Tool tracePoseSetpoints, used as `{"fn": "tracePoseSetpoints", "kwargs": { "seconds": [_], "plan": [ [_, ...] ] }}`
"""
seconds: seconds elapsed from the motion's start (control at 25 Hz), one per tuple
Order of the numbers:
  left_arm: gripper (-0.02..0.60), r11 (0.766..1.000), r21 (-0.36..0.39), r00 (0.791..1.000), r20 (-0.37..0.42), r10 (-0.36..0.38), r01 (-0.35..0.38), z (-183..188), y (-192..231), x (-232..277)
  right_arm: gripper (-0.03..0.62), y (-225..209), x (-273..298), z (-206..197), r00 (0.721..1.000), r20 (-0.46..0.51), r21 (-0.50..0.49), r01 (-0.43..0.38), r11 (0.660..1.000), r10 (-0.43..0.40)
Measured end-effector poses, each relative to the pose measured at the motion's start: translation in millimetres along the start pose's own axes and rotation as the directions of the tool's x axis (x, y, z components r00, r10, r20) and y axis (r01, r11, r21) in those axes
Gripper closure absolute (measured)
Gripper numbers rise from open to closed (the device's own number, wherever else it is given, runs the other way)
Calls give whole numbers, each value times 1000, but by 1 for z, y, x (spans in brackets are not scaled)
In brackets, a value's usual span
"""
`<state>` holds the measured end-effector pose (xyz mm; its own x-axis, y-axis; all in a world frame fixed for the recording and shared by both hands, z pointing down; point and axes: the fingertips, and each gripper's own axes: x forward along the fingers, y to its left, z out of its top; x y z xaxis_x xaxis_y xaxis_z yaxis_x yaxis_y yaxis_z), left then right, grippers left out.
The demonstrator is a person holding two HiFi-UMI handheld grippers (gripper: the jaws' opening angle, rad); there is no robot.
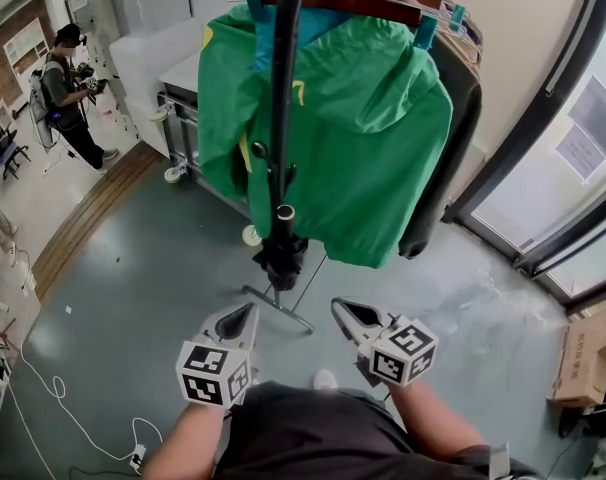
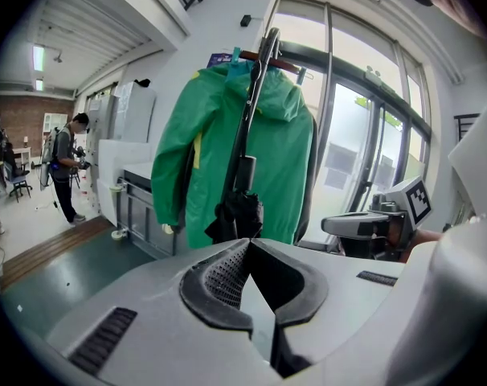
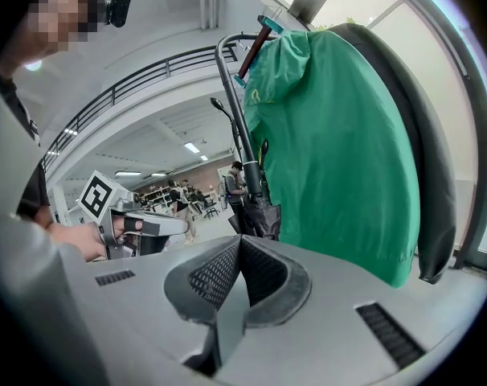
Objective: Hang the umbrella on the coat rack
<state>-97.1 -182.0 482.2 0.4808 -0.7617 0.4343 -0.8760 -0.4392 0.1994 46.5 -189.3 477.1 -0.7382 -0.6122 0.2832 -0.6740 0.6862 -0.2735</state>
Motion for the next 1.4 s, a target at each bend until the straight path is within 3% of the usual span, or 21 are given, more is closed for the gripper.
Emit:
{"fn": "tracePoseSetpoints", "kwargs": {
  "seconds": [1.4],
  "plan": [
    [569, 1000, -10, 1000, 4, -4, 4, -2, 0, -2, 583, -1, 2, 0, 1000, -15, -17, -1, 1000, 0]
  ]
}}
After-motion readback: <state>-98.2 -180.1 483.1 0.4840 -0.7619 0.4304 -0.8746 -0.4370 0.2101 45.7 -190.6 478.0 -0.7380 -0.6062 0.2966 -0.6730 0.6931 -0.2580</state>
